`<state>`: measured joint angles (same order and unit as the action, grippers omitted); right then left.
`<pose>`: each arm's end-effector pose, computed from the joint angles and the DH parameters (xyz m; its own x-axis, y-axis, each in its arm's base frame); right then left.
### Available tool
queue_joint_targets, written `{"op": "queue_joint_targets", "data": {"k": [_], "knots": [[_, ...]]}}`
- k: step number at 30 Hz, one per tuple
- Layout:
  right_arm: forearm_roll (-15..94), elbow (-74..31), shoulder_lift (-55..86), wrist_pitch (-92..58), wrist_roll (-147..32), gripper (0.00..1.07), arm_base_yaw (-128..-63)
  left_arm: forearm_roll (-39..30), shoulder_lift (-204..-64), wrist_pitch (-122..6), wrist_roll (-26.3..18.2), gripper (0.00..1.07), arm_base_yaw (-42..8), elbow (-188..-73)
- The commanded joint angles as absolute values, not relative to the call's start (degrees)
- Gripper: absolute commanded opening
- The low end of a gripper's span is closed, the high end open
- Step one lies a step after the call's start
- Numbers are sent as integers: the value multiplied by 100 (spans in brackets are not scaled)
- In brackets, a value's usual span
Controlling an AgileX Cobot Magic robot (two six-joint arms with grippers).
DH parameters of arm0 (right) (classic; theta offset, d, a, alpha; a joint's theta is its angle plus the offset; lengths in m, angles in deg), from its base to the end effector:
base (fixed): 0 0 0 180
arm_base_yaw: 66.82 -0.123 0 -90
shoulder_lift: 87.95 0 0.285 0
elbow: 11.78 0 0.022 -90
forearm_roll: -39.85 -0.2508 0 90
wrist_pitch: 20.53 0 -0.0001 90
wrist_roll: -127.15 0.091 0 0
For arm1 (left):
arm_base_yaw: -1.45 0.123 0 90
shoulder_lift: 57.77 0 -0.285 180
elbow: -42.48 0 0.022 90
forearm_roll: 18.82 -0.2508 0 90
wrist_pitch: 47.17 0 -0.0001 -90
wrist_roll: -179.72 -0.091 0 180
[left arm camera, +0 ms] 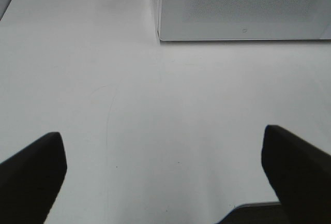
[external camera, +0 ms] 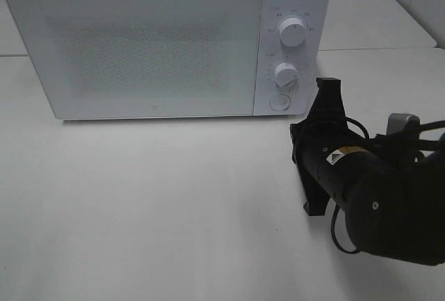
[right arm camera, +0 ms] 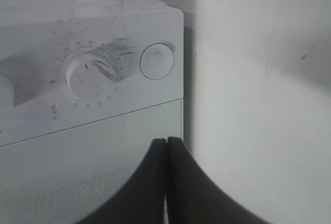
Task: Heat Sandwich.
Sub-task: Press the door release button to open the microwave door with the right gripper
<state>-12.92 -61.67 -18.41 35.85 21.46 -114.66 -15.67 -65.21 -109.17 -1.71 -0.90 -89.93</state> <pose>0.2224 0.1558 0.1291 -0.0420 0.9990 0.0152 0.3523 0.0006 0.9359 -0.0089 -0.0041 0.2803 -0.4536 0.0177 -0.8910 0.0838 0.9962 -0.0228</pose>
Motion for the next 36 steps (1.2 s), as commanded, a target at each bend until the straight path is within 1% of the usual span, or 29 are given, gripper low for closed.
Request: {"op": "queue_joint_targets", "data": {"k": [1, 7, 9, 12, 16, 28, 36], "knots": [[-971, -5978, -1927, 3436, 2290, 0, -11265, -1527, -6498, -10848, -177, 97, -78, -8981], [-662, -5715, -1927, 3024, 2026, 0, -10721, -1527, -6498, -10848, -177, 97, -78, -8981], [-621, -5680, -1927, 2995, 1980, 0, -10669, -1527, -6498, -10848, -177, 97, -78, -8981], [-358, -5525, -2133, 2881, 1969, 0, -10406, -1527, -6498, -10848, -177, 97, -78, -8981], [-175, -5319, -2448, 2938, 2249, 0, -10349, -1527, -6498, -10848, -177, 97, -78, -8981], [-169, -4718, -3142, 2926, 2330, 0, -10343, -1527, -6498, -10848, -177, 97, -78, -8981], [-180, -4391, -3497, 2944, 2261, 0, -10188, -1527, -6498, -10848, -177, 97, -78, -8981]]}}
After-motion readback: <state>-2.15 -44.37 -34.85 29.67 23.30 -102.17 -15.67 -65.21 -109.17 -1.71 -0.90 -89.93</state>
